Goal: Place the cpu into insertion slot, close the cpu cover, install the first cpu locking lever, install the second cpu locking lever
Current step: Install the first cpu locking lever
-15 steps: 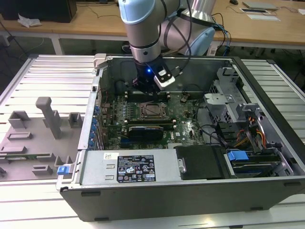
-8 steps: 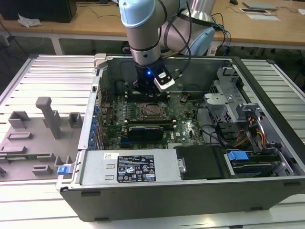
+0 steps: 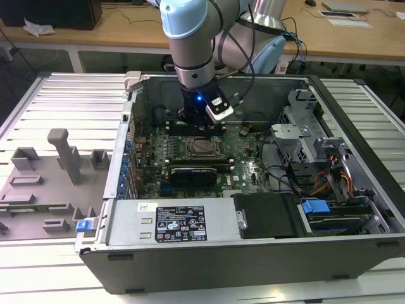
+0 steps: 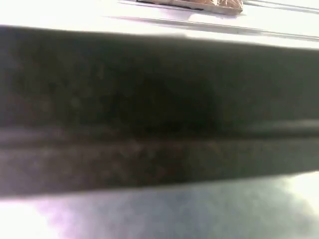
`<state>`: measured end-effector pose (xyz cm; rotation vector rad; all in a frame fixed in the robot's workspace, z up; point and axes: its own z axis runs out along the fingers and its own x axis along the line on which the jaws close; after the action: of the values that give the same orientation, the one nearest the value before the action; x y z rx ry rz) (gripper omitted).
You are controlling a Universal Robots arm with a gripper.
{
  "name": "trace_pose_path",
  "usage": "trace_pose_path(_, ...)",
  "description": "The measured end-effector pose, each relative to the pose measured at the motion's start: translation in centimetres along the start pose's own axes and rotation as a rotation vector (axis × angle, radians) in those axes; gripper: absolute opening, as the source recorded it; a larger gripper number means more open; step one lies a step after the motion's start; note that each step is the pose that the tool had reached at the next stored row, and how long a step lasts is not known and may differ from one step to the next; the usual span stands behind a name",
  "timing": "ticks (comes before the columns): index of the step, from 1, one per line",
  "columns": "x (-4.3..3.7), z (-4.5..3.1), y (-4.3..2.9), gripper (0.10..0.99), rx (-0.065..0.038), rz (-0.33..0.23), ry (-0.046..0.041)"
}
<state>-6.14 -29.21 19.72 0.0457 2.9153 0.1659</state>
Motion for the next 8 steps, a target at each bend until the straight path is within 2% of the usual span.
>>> trace_pose_path(4, -0.01, 0.0, 0.01, 0.106, 0.0, 0.0, -0.0001)
trace_pose_path(8, -0.16, -0.65, 0.08, 0.106, 0.001, 0.0, -0.0001)
